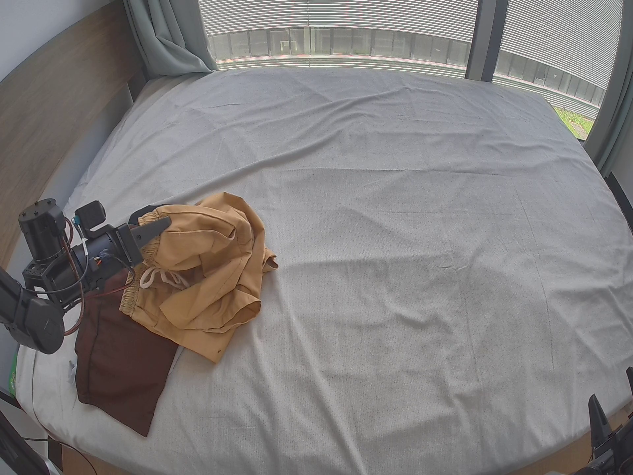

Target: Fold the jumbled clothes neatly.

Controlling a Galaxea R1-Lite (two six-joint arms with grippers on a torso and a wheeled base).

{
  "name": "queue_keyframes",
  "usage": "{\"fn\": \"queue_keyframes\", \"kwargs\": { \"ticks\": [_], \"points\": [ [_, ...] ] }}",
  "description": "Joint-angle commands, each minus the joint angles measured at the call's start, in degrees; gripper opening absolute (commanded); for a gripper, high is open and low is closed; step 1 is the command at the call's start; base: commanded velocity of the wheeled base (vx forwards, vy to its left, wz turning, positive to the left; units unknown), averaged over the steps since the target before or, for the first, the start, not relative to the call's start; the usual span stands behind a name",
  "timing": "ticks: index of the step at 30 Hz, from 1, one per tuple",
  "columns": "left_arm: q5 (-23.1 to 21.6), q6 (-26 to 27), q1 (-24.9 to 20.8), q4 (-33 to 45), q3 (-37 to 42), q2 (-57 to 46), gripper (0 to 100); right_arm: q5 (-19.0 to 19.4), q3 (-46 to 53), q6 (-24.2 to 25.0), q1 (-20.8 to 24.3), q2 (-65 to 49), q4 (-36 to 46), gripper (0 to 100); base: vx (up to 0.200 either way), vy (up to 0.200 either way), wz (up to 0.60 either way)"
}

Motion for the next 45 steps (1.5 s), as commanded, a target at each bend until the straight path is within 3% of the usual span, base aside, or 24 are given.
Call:
{"fn": "queue_keyframes", "kwargs": {
  "ticks": [1, 5, 8, 13, 27, 38, 45],
  "points": [
    [1.8, -1.9, -1.7, -0.3, 0.0, -1.7, 0, 0.0, 0.9, -0.1, 0.1, -0.7, 0.0, 100, 0.000, 0.000, 0.00],
    [3.9, -4.6, -4.1, -0.9, -0.2, -1.9, 0, 0.0, 0.9, 0.0, 0.0, -0.7, 0.0, 100, 0.000, 0.000, 0.00],
    [10.0, -10.4, -7.3, -3.5, -0.7, -2.0, 0, 0.0, 0.9, -0.1, 0.0, -0.7, 0.0, 100, 0.000, 0.000, 0.00],
    [16.4, -16.8, -10.5, -7.0, -1.7, -1.9, 0, 0.0, 0.9, -0.1, 0.0, -0.7, 0.0, 100, 0.000, 0.000, 0.00],
    [28.7, -26.4, -16.7, -7.3, -5.5, -2.0, 0, -0.1, 0.9, -0.1, 0.0, -0.7, 0.0, 100, 0.000, 0.000, 0.00],
    [35.6, -27.9, -22.7, -6.8, -6.1, -1.9, 0, -0.1, 0.9, -0.2, 0.1, -0.7, 0.0, 100, 0.000, 0.000, 0.00],
    [36.7, -30.1, -25.6, -6.4, -7.1, -1.8, 0, -0.1, 0.9, -0.2, 0.1, -0.7, 0.0, 100, 0.000, 0.000, 0.00]
  ]
}}
